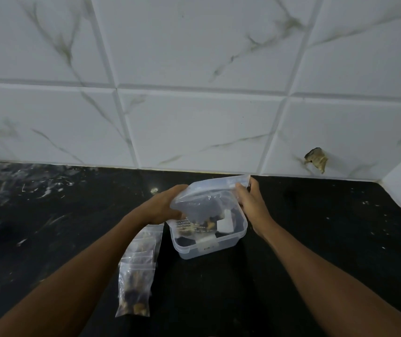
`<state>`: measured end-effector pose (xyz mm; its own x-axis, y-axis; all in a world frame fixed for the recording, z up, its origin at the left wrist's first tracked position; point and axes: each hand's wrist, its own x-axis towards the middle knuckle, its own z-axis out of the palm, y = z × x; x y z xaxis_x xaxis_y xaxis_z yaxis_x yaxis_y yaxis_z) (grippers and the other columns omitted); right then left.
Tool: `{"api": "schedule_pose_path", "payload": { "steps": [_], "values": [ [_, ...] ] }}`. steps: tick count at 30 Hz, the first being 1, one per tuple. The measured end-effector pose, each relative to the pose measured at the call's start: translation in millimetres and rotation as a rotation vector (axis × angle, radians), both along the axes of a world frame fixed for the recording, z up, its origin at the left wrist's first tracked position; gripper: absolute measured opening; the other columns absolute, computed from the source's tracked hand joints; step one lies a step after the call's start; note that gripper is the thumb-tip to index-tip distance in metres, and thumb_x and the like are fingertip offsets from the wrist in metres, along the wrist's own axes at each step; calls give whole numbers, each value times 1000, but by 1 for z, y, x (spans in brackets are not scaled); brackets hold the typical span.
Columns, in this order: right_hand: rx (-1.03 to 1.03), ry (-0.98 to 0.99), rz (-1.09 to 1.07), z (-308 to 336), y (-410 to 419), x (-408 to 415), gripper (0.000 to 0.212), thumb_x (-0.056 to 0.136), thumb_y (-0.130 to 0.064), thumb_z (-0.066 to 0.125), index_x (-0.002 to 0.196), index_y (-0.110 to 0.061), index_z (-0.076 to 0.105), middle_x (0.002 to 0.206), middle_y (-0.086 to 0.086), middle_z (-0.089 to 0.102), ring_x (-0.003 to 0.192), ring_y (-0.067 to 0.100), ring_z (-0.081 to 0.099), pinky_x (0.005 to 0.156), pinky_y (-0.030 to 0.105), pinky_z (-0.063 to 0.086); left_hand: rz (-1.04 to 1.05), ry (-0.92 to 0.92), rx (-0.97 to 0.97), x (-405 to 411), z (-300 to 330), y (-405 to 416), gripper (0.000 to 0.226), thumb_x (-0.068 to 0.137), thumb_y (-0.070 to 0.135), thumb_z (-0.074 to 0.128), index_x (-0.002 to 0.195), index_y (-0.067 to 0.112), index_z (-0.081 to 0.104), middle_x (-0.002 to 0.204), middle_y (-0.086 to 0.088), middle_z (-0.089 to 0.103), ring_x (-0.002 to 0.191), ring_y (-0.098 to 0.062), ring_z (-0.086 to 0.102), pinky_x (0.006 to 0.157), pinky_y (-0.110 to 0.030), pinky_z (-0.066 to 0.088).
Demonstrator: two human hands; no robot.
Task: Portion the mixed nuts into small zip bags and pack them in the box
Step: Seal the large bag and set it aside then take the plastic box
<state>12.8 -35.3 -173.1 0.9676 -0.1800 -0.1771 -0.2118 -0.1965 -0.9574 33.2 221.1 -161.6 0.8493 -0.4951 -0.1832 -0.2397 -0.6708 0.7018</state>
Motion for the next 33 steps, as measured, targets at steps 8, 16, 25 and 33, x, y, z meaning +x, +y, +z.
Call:
{"api": "schedule_pose_path", "payload": {
  "steps": [8,16,25,33],
  "values": [
    [-280,-27,-32,-5,-13,-2,41,94,-15,56,132,-25,43,114,-1,54,99,18,60,83,37,57,18,83,-154,-5,-6,4,91,72,63,63,147,25,30,129,6,44,111,-13,54,80,-21,54],
    [-497,34,63,-9,-11,5,29,95,-17,51,124,-20,55,111,-1,61,95,17,57,75,28,45,39,15,-113,-7,-7,9,17,99,36,51,107,26,63,99,6,65,92,-10,65,81,-20,49],
    [-835,70,184,16,-10,5,33,94,-41,40,106,-22,64,135,13,46,118,26,50,99,44,41,-53,-148,279,-3,15,3,82,81,68,39,142,13,47,143,-8,51,131,-25,48,108,-37,36],
    [-1244,113,890,25,21,-5,119,61,-60,79,150,-27,6,144,7,35,129,28,37,108,48,33,-243,-229,629,-11,10,-26,110,63,54,83,150,25,22,142,1,47,125,-20,49,106,-40,43]
  ]
}}
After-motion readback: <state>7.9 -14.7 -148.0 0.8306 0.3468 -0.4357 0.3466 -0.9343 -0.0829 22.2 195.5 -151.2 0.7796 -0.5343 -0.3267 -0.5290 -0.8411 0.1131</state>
